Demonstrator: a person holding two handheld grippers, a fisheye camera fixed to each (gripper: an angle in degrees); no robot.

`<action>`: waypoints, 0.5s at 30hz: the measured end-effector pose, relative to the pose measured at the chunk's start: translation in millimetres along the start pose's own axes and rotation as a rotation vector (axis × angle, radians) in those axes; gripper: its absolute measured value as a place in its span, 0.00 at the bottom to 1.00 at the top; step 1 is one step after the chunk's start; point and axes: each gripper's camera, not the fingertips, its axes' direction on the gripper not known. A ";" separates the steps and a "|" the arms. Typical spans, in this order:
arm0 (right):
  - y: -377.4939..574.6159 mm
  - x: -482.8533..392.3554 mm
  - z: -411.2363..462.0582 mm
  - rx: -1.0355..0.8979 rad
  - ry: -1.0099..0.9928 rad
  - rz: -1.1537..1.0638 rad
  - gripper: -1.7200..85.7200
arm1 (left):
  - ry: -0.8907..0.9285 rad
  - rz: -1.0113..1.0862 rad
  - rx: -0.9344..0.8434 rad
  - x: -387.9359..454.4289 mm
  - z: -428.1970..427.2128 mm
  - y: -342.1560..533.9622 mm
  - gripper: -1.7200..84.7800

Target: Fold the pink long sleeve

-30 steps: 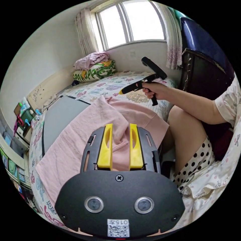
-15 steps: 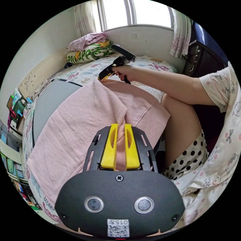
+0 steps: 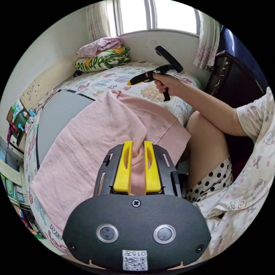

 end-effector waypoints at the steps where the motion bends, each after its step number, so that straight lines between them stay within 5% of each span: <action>1: 18.1 0.0 -25.9 0.007 -0.018 -0.008 0.11 | 0.056 -0.028 0.054 -18.2 -12.5 -6.3 0.09; 8: 117.9 -7.2 -114.6 -0.160 -0.224 -0.074 0.14 | 0.030 -0.005 0.201 -130.2 -1.2 -122.0 0.11; 15: 170.2 -22.1 -126.7 -0.455 -0.385 -0.257 0.15 | 0.110 -0.029 -0.035 -215.8 150.8 -280.3 0.14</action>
